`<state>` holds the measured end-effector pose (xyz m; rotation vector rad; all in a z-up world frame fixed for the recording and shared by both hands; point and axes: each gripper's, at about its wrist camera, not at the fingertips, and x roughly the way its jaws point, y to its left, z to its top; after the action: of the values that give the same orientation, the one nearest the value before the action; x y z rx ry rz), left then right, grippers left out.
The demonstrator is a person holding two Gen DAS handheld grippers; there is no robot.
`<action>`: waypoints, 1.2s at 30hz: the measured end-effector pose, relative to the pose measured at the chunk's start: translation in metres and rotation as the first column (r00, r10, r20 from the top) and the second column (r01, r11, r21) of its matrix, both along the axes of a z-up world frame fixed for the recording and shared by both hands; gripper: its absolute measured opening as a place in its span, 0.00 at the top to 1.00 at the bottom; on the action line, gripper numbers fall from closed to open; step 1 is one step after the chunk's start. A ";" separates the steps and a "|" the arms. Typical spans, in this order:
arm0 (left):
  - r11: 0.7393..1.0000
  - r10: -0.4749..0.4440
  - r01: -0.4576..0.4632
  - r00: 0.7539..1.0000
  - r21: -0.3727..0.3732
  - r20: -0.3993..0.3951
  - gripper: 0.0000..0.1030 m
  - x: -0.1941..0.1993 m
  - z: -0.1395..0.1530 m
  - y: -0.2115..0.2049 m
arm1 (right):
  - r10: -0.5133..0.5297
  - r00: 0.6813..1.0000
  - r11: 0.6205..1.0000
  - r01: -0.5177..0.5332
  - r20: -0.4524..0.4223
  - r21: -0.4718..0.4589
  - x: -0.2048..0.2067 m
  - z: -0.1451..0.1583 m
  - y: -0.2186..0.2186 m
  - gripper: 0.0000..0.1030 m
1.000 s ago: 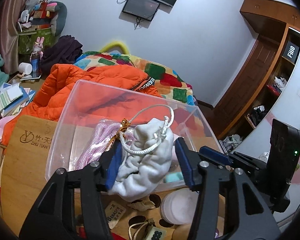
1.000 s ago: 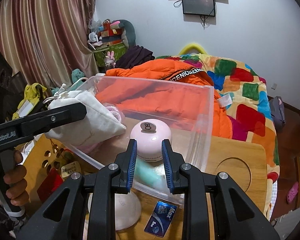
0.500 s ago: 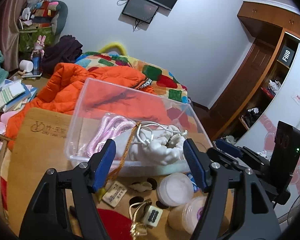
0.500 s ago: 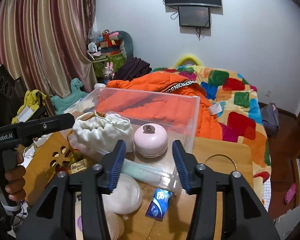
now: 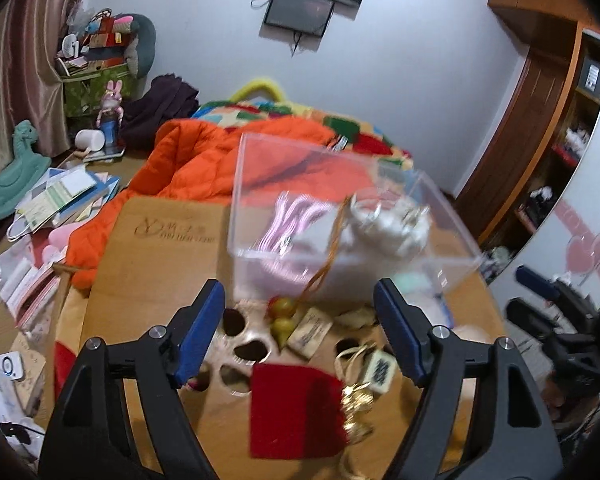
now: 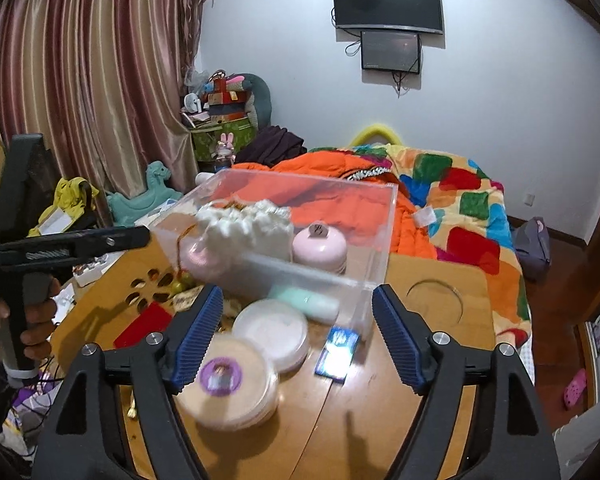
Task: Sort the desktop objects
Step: 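Move the left tool to the gourd pendant while the right tool approaches the cream tub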
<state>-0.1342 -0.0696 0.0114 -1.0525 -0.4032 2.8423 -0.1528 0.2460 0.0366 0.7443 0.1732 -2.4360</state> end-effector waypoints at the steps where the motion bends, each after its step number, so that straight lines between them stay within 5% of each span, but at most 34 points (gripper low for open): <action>1: 1.000 -0.001 0.001 1.000 -0.009 0.010 0.26 -0.001 -0.004 0.000 | 0.000 1.000 1.000 0.000 0.009 -0.002 0.002 -0.002 0.000 0.26; 15: 0.997 -0.006 0.013 0.995 -0.077 0.097 0.27 -0.016 -0.035 0.001 | 0.084 0.984 0.996 -0.081 0.155 -0.021 0.030 -0.047 -0.007 0.24; 25: 0.993 0.006 0.011 0.990 -0.121 0.139 0.51 -0.038 -0.051 0.010 | 0.090 0.976 0.994 -0.099 0.198 0.036 0.020 -0.070 -0.023 0.24; 36: 0.985 -0.006 0.029 0.991 -0.170 0.137 0.64 -0.043 -0.055 0.020 | 0.076 0.975 0.995 -0.087 0.211 0.045 0.008 -0.080 -0.033 0.25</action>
<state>-0.1770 -0.0501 -0.0433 -1.2783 -0.1581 2.8404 -0.1446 0.2131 -0.0438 0.9911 0.1837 -2.2655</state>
